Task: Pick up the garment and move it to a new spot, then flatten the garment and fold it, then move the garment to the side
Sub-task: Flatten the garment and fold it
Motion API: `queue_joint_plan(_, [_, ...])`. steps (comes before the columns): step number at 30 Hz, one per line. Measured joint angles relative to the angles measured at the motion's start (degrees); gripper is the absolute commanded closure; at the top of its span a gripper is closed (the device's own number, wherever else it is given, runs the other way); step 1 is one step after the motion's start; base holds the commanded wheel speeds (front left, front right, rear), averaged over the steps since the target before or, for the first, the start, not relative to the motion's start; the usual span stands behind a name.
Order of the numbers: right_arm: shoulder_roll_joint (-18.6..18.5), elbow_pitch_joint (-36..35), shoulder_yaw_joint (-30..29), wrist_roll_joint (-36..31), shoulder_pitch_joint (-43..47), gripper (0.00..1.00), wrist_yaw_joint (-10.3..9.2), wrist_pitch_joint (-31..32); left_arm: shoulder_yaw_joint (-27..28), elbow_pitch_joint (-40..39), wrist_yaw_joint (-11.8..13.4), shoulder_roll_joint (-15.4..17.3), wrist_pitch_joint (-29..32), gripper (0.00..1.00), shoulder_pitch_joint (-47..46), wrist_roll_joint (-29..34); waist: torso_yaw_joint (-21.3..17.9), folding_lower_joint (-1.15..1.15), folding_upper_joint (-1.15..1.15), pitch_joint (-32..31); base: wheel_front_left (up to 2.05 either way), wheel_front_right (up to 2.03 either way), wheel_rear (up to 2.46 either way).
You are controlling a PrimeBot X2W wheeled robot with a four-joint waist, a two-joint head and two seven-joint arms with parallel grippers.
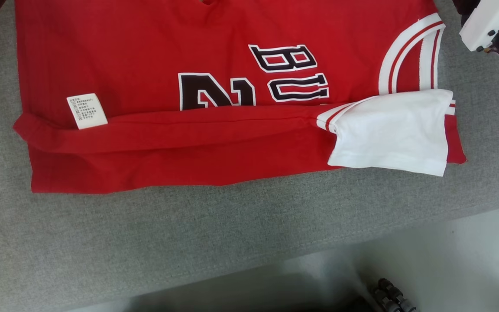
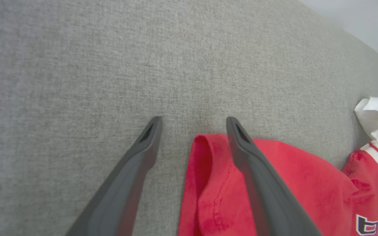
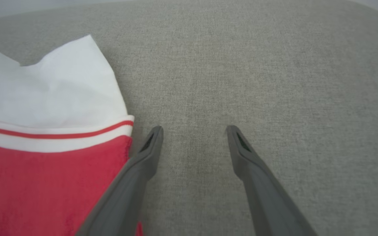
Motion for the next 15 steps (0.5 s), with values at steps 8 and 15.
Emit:
queue_joint_plan(8, [-0.15, 2.49, -0.04, 0.00, -0.57, 0.00, 0.05, -1.49, -0.69, 1.92, -0.58, -0.40, 1.80, 0.00, -1.64, -0.43, 0.15, 0.00, 0.00, -0.04, 0.00, 0.00, 0.00])
queue_joint_plan(15, [-0.47, 4.27, 0.12, -0.01, -1.10, 0.00, 0.24, -2.43, -1.75, 3.15, -2.15, -0.41, 4.14, 0.00, -2.29, -1.70, 0.64, 0.00, 0.00, -0.27, 0.00, 0.00, 0.00])
